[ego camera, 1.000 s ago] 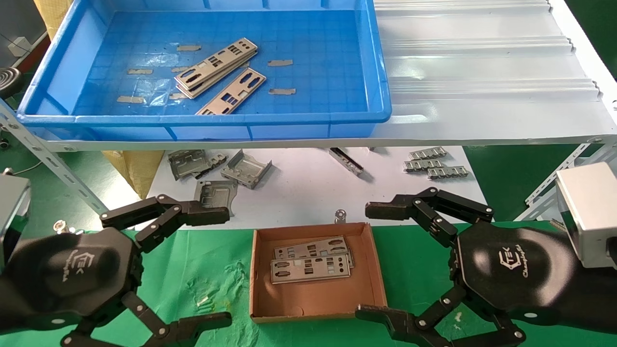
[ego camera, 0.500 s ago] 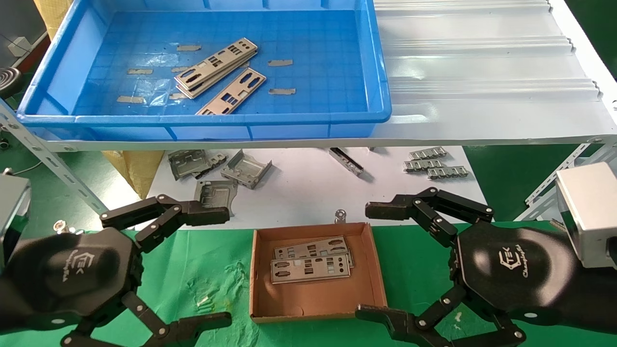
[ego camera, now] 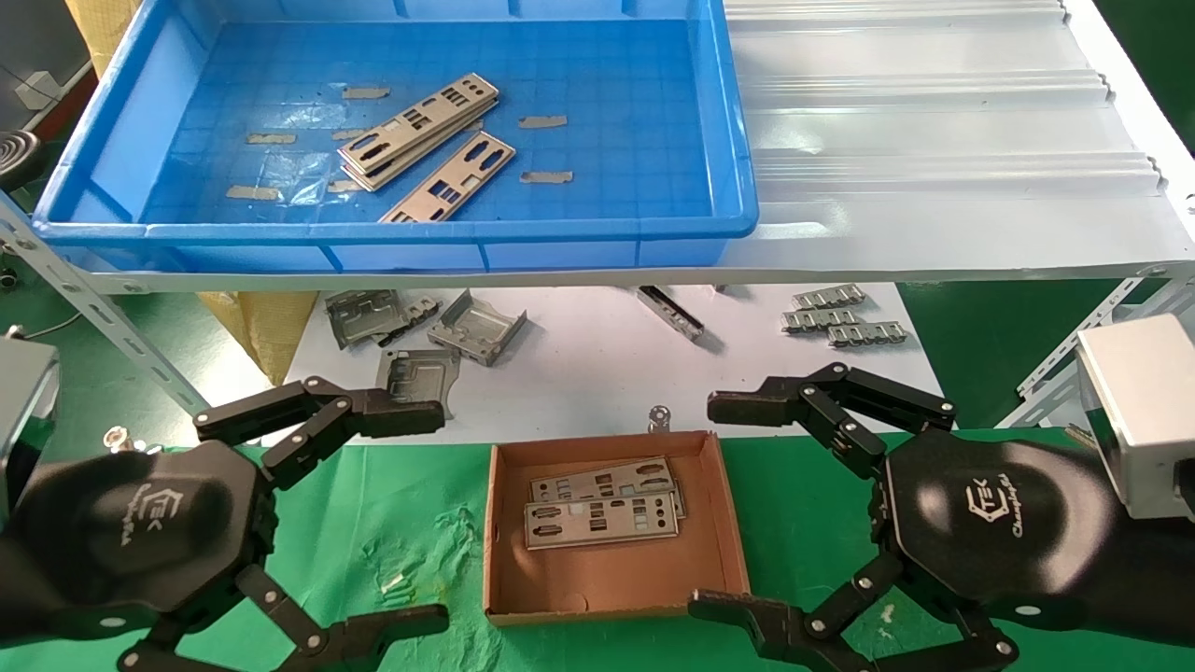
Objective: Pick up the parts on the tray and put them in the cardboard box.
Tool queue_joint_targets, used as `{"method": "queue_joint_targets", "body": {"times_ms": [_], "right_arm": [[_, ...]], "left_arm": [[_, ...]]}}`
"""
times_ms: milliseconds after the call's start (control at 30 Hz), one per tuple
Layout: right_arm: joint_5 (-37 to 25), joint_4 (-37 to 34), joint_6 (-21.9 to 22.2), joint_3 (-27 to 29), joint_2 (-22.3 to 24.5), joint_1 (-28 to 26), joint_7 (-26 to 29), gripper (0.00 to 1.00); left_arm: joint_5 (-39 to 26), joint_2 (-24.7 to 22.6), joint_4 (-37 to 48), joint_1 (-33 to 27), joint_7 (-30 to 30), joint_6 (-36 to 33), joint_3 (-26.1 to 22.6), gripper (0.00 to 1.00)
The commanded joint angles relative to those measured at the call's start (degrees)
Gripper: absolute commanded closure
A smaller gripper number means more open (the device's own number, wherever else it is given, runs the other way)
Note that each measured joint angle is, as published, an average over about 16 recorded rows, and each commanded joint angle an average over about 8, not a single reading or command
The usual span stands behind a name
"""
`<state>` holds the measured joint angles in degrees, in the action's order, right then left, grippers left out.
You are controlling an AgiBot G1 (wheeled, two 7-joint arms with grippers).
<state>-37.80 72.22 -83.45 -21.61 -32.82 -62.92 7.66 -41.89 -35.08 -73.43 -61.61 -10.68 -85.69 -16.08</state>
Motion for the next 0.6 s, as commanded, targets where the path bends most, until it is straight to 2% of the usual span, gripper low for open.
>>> {"method": "queue_joint_targets", "body": {"times_ms": [33,600], "right_arm": [[0.00,0.00,0.00,0.00,0.00,0.00,0.00,0.00],[0.00,0.00,0.00,0.00,0.00,0.00,0.00,0.00]], "left_arm": [[0.00,0.00,0.00,0.00,0.00,0.00,0.00,0.00],[0.00,0.00,0.00,0.00,0.00,0.00,0.00,0.00]]}}
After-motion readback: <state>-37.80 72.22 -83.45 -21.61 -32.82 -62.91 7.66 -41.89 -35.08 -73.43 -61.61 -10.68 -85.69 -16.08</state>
